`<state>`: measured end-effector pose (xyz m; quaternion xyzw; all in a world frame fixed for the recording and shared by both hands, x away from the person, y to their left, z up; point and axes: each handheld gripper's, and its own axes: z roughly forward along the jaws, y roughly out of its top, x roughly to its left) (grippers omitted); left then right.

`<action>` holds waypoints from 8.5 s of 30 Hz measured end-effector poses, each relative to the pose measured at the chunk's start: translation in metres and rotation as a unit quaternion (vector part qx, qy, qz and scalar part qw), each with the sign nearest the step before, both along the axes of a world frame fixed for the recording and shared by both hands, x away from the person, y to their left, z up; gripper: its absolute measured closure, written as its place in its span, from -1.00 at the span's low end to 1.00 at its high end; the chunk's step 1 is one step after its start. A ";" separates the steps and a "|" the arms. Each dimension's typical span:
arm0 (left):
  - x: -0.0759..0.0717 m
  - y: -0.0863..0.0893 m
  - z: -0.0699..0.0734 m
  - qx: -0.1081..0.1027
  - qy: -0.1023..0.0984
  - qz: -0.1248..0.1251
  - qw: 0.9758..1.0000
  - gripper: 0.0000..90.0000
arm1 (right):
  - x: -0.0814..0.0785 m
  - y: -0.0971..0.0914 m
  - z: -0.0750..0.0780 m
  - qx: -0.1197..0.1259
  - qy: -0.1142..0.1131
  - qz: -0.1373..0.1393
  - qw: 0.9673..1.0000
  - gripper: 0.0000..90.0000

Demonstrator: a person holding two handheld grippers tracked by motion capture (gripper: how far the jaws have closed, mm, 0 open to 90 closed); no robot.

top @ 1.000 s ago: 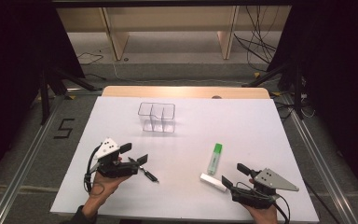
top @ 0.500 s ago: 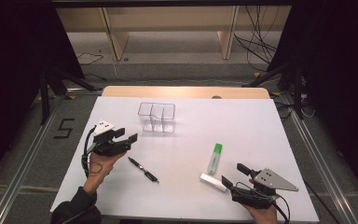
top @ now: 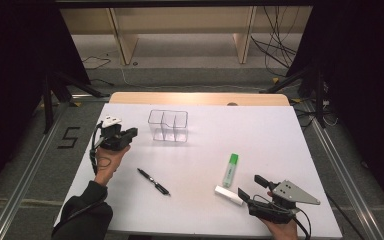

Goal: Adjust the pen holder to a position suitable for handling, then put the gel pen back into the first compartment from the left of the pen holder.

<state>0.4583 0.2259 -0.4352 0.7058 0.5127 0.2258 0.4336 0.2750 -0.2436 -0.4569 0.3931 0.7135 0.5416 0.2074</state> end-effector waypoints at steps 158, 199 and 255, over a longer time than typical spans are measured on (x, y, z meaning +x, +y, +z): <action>-0.099 -0.026 -0.006 -0.138 -0.015 -0.131 0.982 -0.63 | 0.040 0.074 0.018 -0.072 0.066 0.102 0.990 -0.50; -0.133 -0.004 -0.019 -0.095 -0.042 -0.078 0.991 -0.62 | 0.081 0.168 0.014 -0.116 0.118 0.156 0.974 -0.41; -0.142 0.023 -0.020 -0.075 -0.067 -0.003 0.995 -0.64 | 0.120 0.282 -0.021 -0.233 0.181 0.221 0.929 0.55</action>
